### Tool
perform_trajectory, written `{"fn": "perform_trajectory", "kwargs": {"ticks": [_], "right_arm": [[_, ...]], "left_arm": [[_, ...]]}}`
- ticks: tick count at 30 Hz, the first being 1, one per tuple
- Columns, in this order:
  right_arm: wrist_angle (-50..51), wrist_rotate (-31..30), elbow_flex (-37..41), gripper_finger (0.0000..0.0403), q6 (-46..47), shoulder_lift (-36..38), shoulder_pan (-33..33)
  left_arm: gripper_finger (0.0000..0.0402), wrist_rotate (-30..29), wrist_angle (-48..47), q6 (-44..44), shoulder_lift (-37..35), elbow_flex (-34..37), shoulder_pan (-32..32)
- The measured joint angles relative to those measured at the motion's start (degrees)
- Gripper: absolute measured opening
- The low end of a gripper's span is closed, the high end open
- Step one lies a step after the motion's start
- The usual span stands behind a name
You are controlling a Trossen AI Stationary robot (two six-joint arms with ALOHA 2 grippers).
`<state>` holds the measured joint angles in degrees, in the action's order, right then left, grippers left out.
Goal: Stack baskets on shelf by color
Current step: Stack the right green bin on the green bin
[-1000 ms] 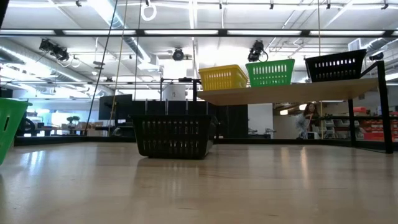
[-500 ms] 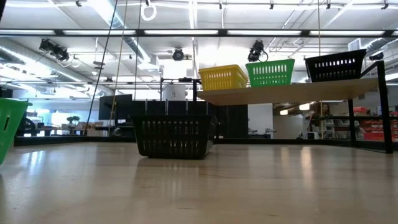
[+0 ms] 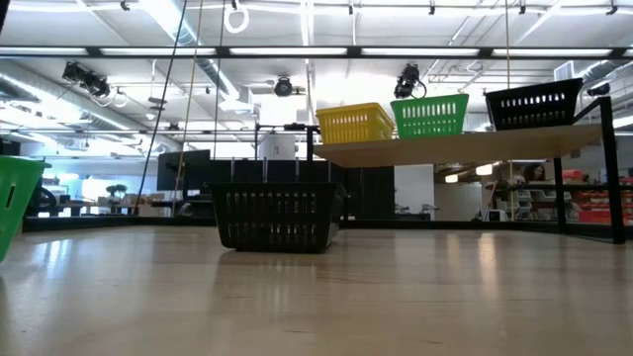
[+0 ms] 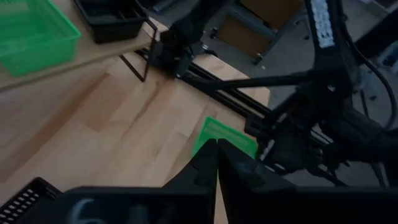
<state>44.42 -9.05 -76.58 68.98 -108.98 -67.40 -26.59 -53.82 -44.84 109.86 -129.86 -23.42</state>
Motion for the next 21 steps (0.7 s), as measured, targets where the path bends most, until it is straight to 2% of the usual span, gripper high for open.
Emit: {"fn": "perform_trajectory", "kwargs": {"ticks": [5, 12, 19, 21], "right_arm": [[0.8, -1.1, 0.0, 0.0156, -0.4, -0.1, 0.1], [1.0, -1.8, 0.0, 0.0098, -0.6, -0.3, 0.1], [1.0, -1.5, 0.0, 0.0012, -0.7, -0.5, 0.1], [1.1, -0.5, 0.0, 0.0007, -0.8, 0.3, 0.1]], "left_arm": [[0.0020, -3.3, 0.0, -0.7, 0.0, 0.0, 0.0], [0.0019, -3.4, 0.0, -0.8, 0.0, 0.0, 0.0], [0.0015, -3.4, 0.0, -0.7, 0.0, 0.0, 0.0], [0.0017, -3.4, 0.0, -0.5, 0.0, 0.0, 0.0]]}}
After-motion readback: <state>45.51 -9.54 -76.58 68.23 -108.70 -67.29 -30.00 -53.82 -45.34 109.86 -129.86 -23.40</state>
